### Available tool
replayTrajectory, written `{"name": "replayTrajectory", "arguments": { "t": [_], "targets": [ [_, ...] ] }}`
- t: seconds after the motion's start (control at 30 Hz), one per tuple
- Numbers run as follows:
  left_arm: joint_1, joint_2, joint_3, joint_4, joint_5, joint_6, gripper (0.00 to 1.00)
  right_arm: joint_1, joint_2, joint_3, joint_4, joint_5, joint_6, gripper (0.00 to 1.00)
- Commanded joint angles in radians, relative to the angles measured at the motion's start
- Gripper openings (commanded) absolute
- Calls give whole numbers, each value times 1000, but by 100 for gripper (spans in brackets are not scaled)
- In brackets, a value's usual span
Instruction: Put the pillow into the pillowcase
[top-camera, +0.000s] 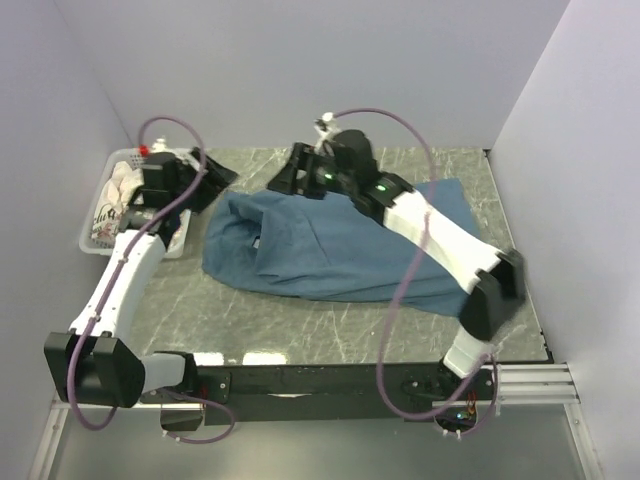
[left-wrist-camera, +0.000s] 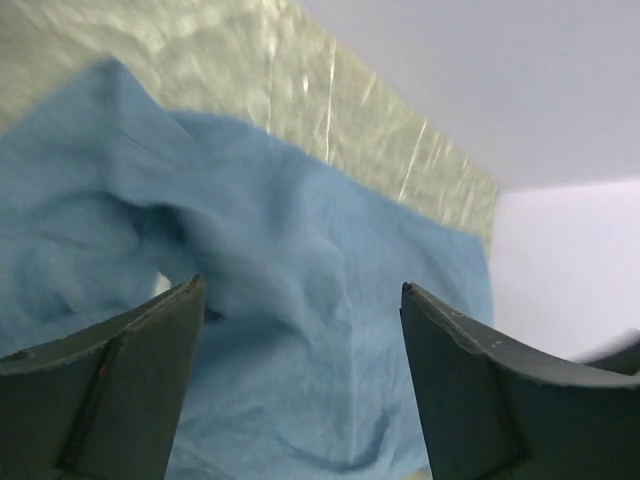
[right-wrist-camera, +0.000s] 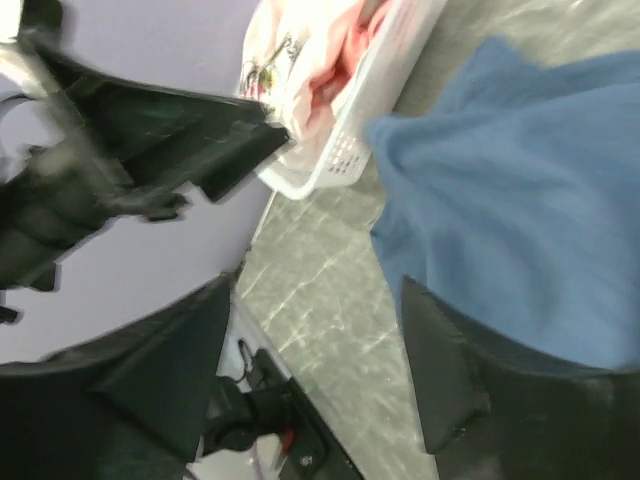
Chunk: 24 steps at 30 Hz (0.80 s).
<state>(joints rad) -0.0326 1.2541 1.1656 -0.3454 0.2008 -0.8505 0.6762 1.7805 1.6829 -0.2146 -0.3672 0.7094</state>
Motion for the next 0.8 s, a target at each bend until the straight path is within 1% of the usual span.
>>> {"name": "replayTrajectory", "arguments": {
  "t": [0.0,0.03,0.07,0.1,0.13,0.17,0.23,0.27,0.3,0.33,0.37,0.4,0.47,0.53,0.57,0.6,0.63,0.7,0.73,0.77],
  "targets": [
    [-203,-11,-62,-33,-249,-13,84,-4,-292,-214,-40,212,-83,77],
    [-231,-42,-125,-32,-318,-39,93,-1,-327,-266,-49,235,-83,77],
    [-251,-62,-164,-23,-401,-91,94,-1,-392,-378,-45,261,-85,77],
    [-280,-82,-202,-15,-437,-116,94,2,-421,-438,-34,270,-80,77],
    [-291,-113,-272,-1,-461,-142,92,3,-449,-493,-22,280,-71,77],
    [-299,-125,-303,8,-478,-178,91,3,-496,-597,-14,304,-61,77],
    [-316,-143,-383,92,-437,-177,90,3,-542,-695,0,362,-42,77],
    [-322,-142,-395,120,-408,-159,90,2,-585,-779,7,367,-19,77],
    [-338,-137,-403,149,-356,-142,92,0,-607,-814,9,426,-10,77],
    [-352,-119,-403,179,-328,-116,94,-3,-628,-845,8,448,2,77],
    [-368,-108,-391,183,-327,-89,94,-1,-679,-909,9,467,30,77],
    [-409,-96,-379,189,-325,-69,95,-1,-703,-945,17,487,47,77],
    [-447,-67,-359,201,-325,-35,95,0,-775,-1033,27,513,100,77],
    [-507,-32,-347,215,-316,-24,96,0,-817,-1087,24,539,137,78],
    [-530,-15,-339,214,-325,-25,96,-1,-852,-1133,21,550,172,79],
    [-580,2,-334,201,-336,-27,96,-3,-866,-1152,17,566,189,79],
    [-605,49,-319,194,-372,-31,96,-4,-880,-1170,11,577,202,80],
    [-671,112,-293,127,-418,-62,94,-18,-900,-1216,20,568,222,82],
    [-691,178,-262,106,-460,-77,93,-33,-897,-1229,36,559,228,84],
    [-710,209,-250,97,-471,-91,92,-56,-870,-1244,50,481,228,85]
  ]
}}
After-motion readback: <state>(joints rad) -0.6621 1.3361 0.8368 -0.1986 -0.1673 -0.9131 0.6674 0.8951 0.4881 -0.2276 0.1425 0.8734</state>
